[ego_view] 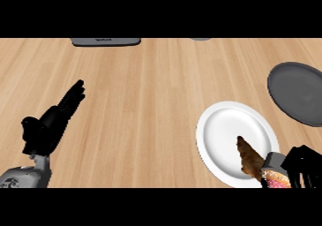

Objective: Pick the cupcake from the plate and place it in the pan

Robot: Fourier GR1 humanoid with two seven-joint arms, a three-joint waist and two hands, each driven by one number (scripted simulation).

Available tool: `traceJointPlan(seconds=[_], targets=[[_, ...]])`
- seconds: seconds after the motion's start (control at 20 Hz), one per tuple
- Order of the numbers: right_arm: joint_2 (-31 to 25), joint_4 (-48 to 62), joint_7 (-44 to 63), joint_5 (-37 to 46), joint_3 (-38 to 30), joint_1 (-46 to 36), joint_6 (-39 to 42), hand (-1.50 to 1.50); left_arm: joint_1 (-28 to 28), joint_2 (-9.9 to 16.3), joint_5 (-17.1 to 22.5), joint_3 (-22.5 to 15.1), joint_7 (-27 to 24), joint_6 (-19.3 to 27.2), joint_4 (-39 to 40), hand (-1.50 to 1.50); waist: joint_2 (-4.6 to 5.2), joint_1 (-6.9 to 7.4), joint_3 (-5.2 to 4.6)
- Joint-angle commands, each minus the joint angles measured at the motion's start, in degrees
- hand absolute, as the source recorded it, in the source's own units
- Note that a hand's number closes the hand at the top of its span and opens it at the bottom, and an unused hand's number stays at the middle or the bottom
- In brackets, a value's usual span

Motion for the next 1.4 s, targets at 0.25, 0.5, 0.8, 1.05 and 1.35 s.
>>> traceJointPlan(seconds=[0.25, 0.5, 0.8, 1.05, 1.35], targets=[[3.8, 9.7, -12.4, -18.7, -16.4, -1.2, -6.2, 1.5, -1.6, -3.2, -2.6, -2.5, 1.0, 0.9, -0.3, 0.0, 0.42, 1.42, 0.04], [3.0, 28.1, -27.4, -24.4, -24.3, -5.1, -6.6, 1.5, -2.0, -2.7, -3.3, -2.4, 3.1, 0.2, -1.2, 0.0, 0.45, 1.86, 0.08], [4.6, 43.9, -28.9, -17.9, -25.8, -18.1, -8.6, 1.5, -1.8, -2.5, -1.1, 0.1, 3.8, -1.7, -2.1, 0.0, 0.45, 2.11, -0.01], [4.2, 65.6, -43.6, -19.1, -28.7, -26.7, -10.9, 1.5, -3.1, -3.7, -3.9, -0.1, -2.8, -1.4, 4.5, 0.0, 0.63, 2.17, 0.01], [3.5, 88.3, -53.1, -18.4, -32.0, -40.1, -13.3, 1.5, -1.9, -3.9, -3.4, 0.2, -2.0, -2.7, 2.4, 0.0, 0.65, 2.61, 0.02]])
